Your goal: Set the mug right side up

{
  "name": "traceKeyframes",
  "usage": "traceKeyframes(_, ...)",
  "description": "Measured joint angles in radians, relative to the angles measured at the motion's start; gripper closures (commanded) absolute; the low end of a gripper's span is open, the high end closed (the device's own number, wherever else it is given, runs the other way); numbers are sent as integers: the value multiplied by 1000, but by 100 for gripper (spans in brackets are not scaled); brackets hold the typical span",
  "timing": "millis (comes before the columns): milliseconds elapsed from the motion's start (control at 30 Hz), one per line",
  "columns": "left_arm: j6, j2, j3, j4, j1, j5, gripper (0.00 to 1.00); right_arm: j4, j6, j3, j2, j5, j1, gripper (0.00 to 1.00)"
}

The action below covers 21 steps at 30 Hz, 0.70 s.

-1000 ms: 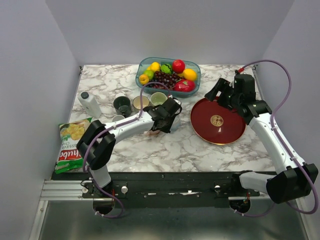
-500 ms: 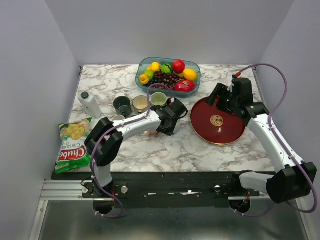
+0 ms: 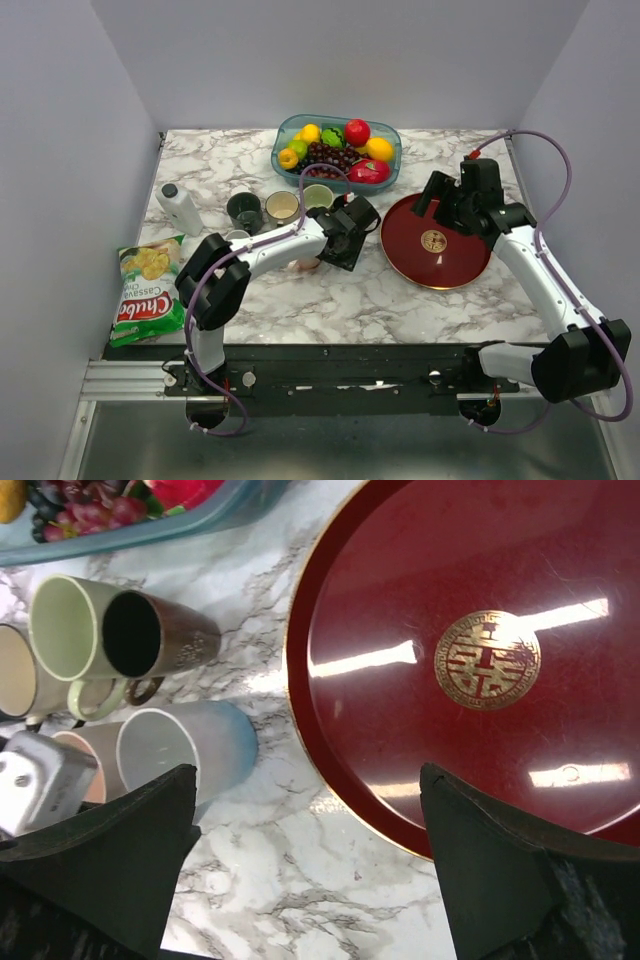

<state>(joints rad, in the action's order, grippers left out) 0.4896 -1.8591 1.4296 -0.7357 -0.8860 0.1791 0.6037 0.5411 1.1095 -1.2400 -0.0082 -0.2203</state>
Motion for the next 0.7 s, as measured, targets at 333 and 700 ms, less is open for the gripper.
traceKeyframes(333, -15, 54, 38, -65, -6, -11, 1, 38, -9, 23, -7, 19, 0, 0)
traceKeyframes(700, -57, 197, 393, -211, -6, 131, 1, 104, -12, 154, 12, 22, 2, 0)
